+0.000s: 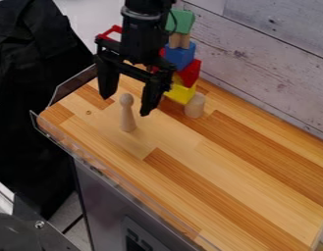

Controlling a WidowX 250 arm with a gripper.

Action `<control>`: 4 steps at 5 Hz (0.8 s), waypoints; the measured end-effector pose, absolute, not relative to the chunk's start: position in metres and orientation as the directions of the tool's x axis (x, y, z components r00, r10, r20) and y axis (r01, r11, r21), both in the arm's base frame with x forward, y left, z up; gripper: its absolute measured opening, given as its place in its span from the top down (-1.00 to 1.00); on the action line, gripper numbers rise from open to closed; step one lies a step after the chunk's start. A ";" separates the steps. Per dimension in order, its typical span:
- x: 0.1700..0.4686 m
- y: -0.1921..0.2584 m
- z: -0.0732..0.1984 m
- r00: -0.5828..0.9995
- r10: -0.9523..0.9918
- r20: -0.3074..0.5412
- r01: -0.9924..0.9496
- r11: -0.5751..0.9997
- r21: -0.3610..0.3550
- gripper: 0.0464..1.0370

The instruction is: Put the pawn to the right of the table

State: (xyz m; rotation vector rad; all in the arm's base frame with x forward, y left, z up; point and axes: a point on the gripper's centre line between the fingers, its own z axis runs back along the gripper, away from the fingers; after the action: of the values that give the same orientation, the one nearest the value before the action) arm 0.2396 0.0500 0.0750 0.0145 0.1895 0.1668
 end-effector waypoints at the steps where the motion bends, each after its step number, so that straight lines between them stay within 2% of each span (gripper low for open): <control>1: 0.241 0.063 0.070 0.975 0.169 -0.147 -0.168 0.986 0.020 -0.92; 3: 0.254 0.069 0.050 0.987 0.160 -0.032 -0.162 0.981 -0.109 -0.92; 4: 0.256 0.071 0.043 0.986 0.162 -0.044 -0.166 0.979 -0.118 -0.92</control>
State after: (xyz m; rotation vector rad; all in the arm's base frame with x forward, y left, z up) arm 0.2557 0.0705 0.0427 -0.1218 0.0340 0.1648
